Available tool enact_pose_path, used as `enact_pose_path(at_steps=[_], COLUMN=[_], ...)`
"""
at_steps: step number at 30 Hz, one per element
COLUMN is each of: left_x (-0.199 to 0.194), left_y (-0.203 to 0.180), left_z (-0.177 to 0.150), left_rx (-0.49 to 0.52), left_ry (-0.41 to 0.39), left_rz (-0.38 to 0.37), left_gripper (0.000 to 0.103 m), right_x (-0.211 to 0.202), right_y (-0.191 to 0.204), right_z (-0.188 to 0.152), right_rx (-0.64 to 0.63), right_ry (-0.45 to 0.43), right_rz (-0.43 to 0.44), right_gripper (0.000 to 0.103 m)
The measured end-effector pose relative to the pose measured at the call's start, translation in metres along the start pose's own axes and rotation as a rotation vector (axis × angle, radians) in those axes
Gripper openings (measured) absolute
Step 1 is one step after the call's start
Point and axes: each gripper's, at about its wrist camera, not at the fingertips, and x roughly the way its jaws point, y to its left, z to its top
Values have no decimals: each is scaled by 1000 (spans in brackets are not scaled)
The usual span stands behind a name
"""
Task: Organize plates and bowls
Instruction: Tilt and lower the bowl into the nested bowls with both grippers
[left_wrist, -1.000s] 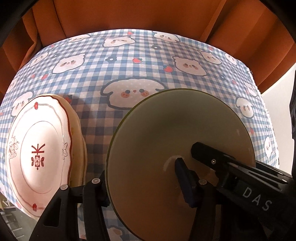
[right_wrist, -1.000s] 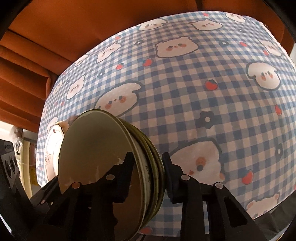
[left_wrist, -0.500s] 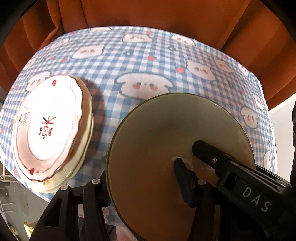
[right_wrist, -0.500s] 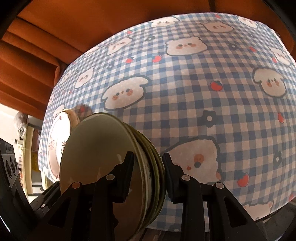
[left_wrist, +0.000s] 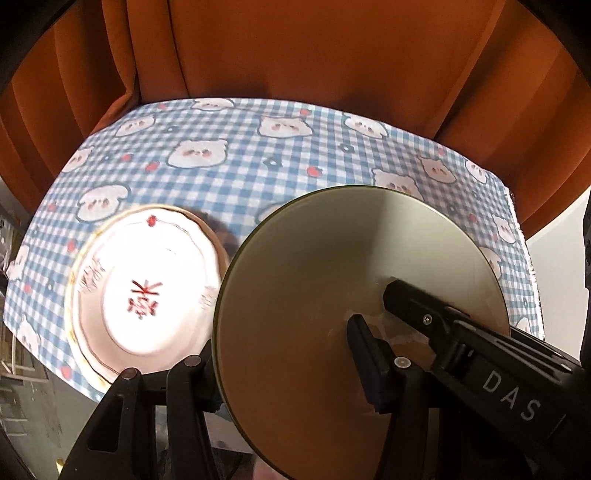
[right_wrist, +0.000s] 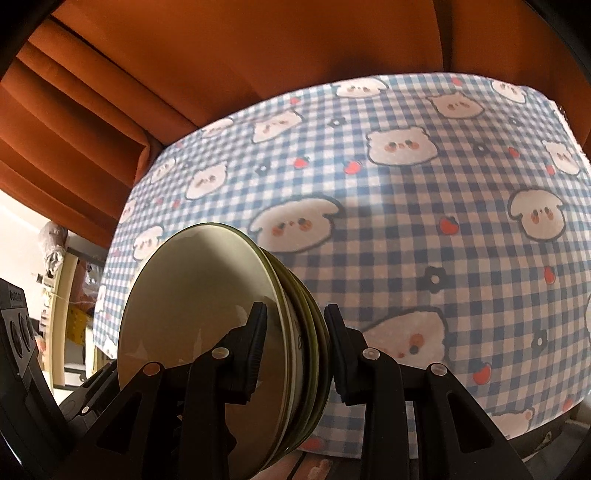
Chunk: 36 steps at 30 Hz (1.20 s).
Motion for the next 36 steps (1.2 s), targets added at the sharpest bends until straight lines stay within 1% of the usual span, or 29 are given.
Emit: enact_pose_path(at_steps=[5,17,27,31,36], left_x=[-7,-7,-4,2,12], left_y=[29,101,150,168,181], left_z=[6,20,30,32,31], left_rx=[6,35,48,58,71], left_ry=[-3,17,40,66,102], left_rz=[-17,-59,-77,-85,-103], left_gripper=[55,55,55,55,55], right_x=[6,34,59,70,84], right_y=[30,100,144,158,169], right_z=[4,7,9,6,0], right_rx=[15,51,72,89,114], right_ry=[-3,-7,-2,10,32], right_rz=[-15,-55,-79,-86,-109], right_gripper=[35,35,35,35,35])
